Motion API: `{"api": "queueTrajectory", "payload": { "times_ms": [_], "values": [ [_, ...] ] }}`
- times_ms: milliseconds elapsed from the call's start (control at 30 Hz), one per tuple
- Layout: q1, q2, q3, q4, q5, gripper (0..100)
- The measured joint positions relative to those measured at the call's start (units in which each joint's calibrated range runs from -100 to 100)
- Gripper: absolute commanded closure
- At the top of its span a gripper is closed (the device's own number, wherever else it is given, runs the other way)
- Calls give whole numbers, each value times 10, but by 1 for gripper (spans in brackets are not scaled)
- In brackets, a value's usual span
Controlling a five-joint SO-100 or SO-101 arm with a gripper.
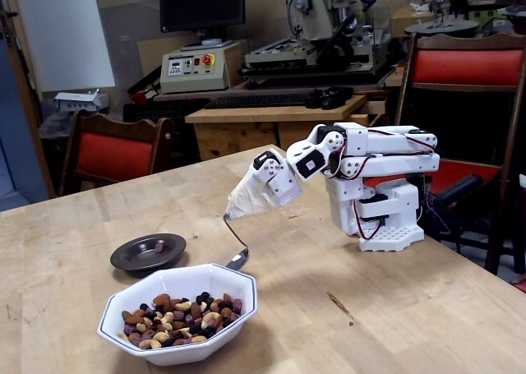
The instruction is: Use spoon to take food
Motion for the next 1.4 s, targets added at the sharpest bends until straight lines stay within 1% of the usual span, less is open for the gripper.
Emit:
{"api": "queueTrajectory", "payload": {
  "times_ms": [167,433,833,1067,1400],
  "values": [
    [0,0,0,-10,0,96],
    [0,5,1,-136,1,96],
    [0,4,1,-277,2,96],
    [0,5,1,-288,2,96],
    [0,5,1,-271,2,96]
  ]
}}
